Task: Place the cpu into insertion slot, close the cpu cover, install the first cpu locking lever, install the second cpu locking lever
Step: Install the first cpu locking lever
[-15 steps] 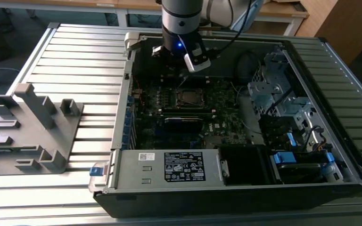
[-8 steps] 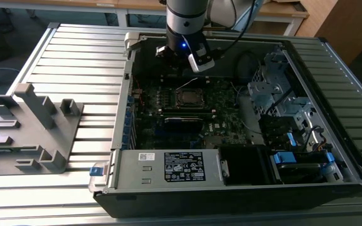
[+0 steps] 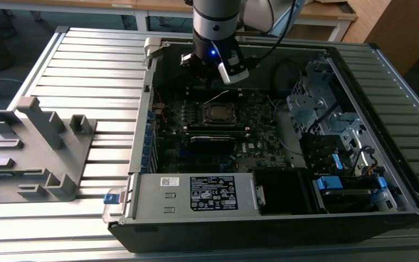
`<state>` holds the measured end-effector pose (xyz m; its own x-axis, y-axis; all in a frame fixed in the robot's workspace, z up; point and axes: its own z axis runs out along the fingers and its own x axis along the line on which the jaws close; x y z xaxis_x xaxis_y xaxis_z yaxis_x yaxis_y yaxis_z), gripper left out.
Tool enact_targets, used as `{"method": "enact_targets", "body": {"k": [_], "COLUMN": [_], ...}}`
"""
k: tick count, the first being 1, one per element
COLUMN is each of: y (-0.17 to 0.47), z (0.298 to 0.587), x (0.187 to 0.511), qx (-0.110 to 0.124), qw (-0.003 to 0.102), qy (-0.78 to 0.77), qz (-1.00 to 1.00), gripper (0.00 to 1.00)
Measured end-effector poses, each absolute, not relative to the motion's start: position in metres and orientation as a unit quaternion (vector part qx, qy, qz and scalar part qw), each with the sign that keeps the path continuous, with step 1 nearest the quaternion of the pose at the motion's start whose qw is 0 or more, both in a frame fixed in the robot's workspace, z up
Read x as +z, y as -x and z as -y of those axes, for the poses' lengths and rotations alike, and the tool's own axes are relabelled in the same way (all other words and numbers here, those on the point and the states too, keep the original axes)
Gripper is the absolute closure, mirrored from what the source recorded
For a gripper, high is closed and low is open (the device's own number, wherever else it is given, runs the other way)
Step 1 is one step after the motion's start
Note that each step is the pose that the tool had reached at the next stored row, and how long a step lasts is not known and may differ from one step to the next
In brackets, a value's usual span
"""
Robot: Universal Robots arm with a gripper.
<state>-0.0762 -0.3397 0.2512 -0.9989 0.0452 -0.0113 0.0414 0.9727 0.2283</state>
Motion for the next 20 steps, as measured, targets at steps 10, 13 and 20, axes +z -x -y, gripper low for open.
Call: {"method": "enact_targets", "body": {"k": [10, 13, 20], "y": [0.0762, 0.0762, 0.0762], "z": [0.3397, 0.3396, 0.3394], "x": [0.2503, 0.2503, 0.2503], "qx": [0.112, 0.111, 0.108], "qw": [0.008, 0.008, 0.008], "qy": [-0.022, -0.022, -0.022], "qz": [-0.993, -0.994, -0.994], "gripper": [0.9, 0.9, 0.9]}}
